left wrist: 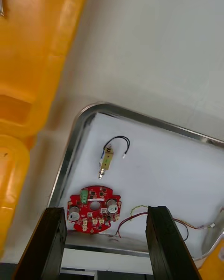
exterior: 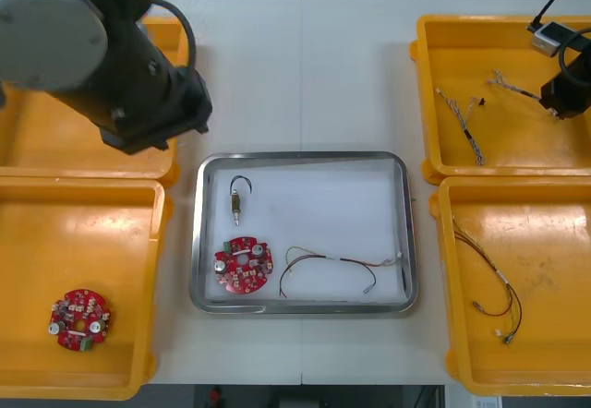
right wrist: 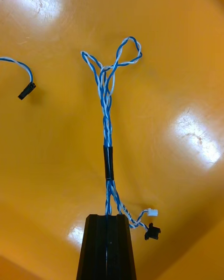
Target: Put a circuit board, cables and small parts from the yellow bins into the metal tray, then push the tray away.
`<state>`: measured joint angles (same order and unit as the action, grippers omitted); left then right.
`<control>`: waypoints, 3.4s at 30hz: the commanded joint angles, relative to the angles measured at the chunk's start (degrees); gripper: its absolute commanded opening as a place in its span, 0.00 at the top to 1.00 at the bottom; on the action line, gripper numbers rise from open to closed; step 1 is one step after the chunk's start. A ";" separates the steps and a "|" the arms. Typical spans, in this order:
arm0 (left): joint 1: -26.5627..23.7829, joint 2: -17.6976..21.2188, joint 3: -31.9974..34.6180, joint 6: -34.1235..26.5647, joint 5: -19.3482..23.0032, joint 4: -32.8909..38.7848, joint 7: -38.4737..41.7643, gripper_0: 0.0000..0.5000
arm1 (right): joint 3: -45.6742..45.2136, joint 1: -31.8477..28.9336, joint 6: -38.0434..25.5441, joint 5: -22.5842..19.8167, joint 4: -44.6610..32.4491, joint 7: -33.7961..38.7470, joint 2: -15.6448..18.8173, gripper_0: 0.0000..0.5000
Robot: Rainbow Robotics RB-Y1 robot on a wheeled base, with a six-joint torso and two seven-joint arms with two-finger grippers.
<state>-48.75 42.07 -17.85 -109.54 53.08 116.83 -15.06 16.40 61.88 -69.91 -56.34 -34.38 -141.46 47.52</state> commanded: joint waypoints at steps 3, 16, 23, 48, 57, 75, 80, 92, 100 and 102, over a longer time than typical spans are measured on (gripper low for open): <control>-8.73 7.86 2.47 -0.46 6.86 -9.33 -0.41 0.00 | -1.37 -0.44 -0.31 -0.96 -1.57 -2.16 2.93 0.84; -11.36 13.74 2.56 3.98 7.30 -25.16 -7.09 0.00 | -1.81 0.44 -2.60 -0.70 -1.57 -1.28 1.96 0.00; -11.36 14.71 2.56 6.09 4.05 -31.04 -10.87 0.00 | -1.81 2.11 -2.51 4.05 -1.57 -0.05 -0.50 0.00; -11.28 12.07 -9.22 25.08 -5.45 -44.40 -14.12 0.00 | -2.34 4.74 7.16 6.07 5.46 1.89 -6.83 0.00; -11.19 8.30 -11.42 31.67 -5.45 -50.03 -14.56 0.00 | -2.34 4.74 8.39 5.45 8.45 1.18 -7.44 0.00; -9.43 7.42 -17.31 35.89 -2.72 -51.61 -16.14 0.00 | -2.34 2.63 8.39 2.91 8.98 1.27 -8.06 0.05; -8.81 7.33 -18.36 37.47 -2.63 -51.61 -16.49 0.00 | -2.34 2.37 8.39 2.91 8.98 1.62 -8.06 0.51; -7.50 6.80 -18.54 38.26 -3.16 -52.58 -18.60 0.00 | -2.34 2.19 8.56 2.99 8.80 0.83 -7.44 1.00; -7.50 6.19 -19.94 39.05 -2.99 -55.39 -20.36 0.00 | -2.34 2.28 5.75 4.22 3.09 -0.84 -5.07 1.00; -7.50 6.01 -20.74 39.84 -2.55 -56.36 -20.71 0.00 | -2.42 2.28 3.55 4.75 0.80 -0.93 -4.19 1.00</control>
<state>-56.57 49.11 -36.65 -71.02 50.06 61.74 -30.24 15.42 63.67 -64.18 -52.47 -28.93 -141.12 40.41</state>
